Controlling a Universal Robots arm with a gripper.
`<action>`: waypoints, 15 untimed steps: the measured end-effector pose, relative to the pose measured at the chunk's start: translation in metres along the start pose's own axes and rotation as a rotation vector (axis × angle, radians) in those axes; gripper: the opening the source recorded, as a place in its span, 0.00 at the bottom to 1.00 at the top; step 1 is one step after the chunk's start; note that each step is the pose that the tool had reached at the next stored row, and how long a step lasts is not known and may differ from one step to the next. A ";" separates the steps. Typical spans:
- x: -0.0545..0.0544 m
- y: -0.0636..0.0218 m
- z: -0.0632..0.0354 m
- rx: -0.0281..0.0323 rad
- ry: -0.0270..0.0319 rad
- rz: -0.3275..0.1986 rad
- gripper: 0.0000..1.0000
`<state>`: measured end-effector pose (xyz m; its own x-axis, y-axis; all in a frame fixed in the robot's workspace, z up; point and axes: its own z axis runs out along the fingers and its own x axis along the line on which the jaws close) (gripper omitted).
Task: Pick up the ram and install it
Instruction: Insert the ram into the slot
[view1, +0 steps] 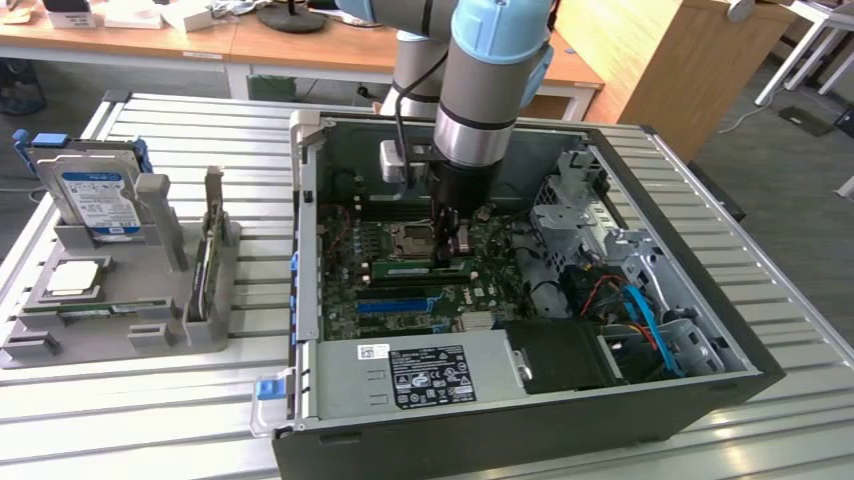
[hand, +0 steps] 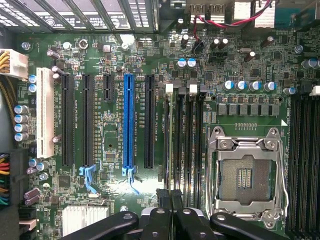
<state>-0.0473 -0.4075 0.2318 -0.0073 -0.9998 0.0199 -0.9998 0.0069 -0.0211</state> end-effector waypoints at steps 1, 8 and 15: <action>0.000 -0.0001 0.0000 -0.0023 0.0000 0.000 0.12; 0.000 -0.0012 0.0000 -0.0129 0.0002 0.002 0.12; 0.001 -0.0018 0.0000 -0.0149 0.0002 0.003 0.12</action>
<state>-0.0455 -0.4083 0.2318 -0.0104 -0.9997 0.0201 -0.9999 0.0103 -0.0063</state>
